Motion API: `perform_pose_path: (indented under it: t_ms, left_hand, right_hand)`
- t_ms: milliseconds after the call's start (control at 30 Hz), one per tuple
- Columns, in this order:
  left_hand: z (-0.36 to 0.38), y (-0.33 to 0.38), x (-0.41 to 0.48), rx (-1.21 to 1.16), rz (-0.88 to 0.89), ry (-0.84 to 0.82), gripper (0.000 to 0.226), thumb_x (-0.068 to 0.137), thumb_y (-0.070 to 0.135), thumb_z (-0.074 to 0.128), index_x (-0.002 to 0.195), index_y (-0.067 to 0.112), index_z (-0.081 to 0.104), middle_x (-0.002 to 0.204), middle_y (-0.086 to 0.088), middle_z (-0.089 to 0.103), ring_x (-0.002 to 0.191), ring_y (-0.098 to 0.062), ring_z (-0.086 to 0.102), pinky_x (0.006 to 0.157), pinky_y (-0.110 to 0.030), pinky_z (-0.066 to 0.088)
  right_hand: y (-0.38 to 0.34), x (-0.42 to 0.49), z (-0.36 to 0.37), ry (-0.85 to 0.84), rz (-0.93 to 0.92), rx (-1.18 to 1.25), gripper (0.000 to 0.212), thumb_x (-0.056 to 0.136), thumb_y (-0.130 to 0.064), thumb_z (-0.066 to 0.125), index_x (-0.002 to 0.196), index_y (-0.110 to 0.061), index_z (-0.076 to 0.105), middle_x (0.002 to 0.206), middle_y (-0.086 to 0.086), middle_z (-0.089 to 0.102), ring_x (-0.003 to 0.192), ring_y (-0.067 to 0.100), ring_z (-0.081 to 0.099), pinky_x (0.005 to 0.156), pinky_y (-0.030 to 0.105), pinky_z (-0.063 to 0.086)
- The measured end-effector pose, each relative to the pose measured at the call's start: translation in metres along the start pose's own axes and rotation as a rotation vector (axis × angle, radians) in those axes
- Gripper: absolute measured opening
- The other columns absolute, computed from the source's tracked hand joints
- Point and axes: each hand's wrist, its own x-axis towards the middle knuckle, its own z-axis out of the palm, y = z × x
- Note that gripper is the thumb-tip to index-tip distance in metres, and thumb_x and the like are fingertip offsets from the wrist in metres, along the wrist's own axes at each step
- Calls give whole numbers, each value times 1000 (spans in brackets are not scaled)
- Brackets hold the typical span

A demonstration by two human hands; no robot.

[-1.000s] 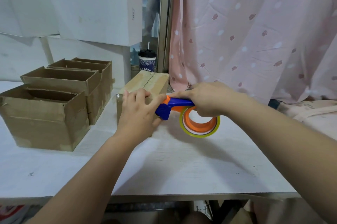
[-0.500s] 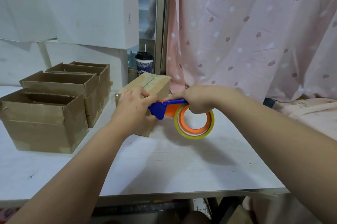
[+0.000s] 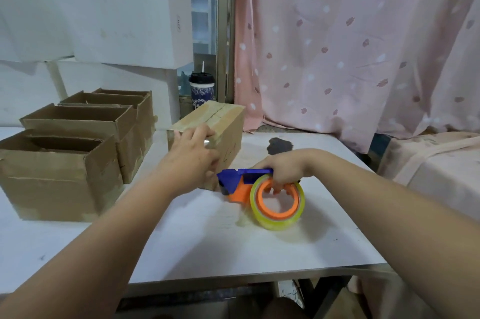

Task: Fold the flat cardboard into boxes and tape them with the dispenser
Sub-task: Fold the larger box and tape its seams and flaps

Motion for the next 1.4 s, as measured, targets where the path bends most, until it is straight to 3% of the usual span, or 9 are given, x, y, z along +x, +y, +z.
perform_pose_path:
  t_ms: [167,333,467,600,667,733,867,1200,1400]
  left_hand:
    - [4,-3,0,-139,-47,60,28,81,11,63,101,30,66,138,-6,26,126,-27,22,108,-48,16]
    - [-3,7,1,-390,-166,162,37,82,13,55,115,26,45,122,0,40,117,-23,36,107,-47,20]
    - [-6,11,1,-576,-232,207,57,82,22,63,132,33,38,140,3,30,131,-21,28,112,-54,15]
    - [-2,27,-9,-853,-438,623,39,84,19,63,122,26,51,127,2,35,121,-19,38,103,-47,37]
    - [8,41,-18,-886,-438,701,26,87,31,60,111,21,57,113,5,40,107,-11,47,93,-27,43]
    - [19,60,-26,-993,-325,474,38,81,52,62,108,25,57,107,9,43,94,4,49,82,-11,38]
    - [48,87,-34,-987,-268,-52,89,69,45,79,141,36,28,130,14,35,115,-1,43,94,-19,35]
    - [58,100,-22,-1243,-395,1,58,85,14,66,130,39,39,90,13,60,76,2,59,64,-2,41]
    - [59,91,-25,-1388,-514,-12,38,82,19,72,110,36,53,78,9,64,86,-11,63,83,-28,50]
  right_hand:
    - [21,3,8,-34,52,301,37,79,9,59,98,-23,62,90,5,70,85,25,69,67,34,55]
    - [35,-1,4,-21,130,376,40,71,12,50,90,-21,62,81,3,70,74,20,70,54,24,48]
    - [41,-4,5,-36,180,412,41,65,12,49,91,-17,62,83,6,67,74,23,70,55,25,49]
    - [43,-8,4,-3,225,427,40,52,1,51,86,-17,62,70,3,63,59,21,62,54,28,50]
    - [46,-10,4,8,236,446,40,52,1,51,87,-16,62,64,2,61,53,20,58,52,27,49]
    - [49,-11,5,22,247,467,35,58,4,51,86,-14,61,61,2,60,51,20,57,50,26,48]
    - [55,-12,8,42,255,523,30,63,6,49,82,-13,61,57,2,59,47,19,56,48,23,47]
    - [61,-12,11,42,246,552,33,63,5,52,88,-13,61,62,3,63,52,19,60,50,25,48]
    - [65,-9,13,43,235,556,32,71,11,46,86,-14,60,62,5,61,51,19,57,48,24,46]
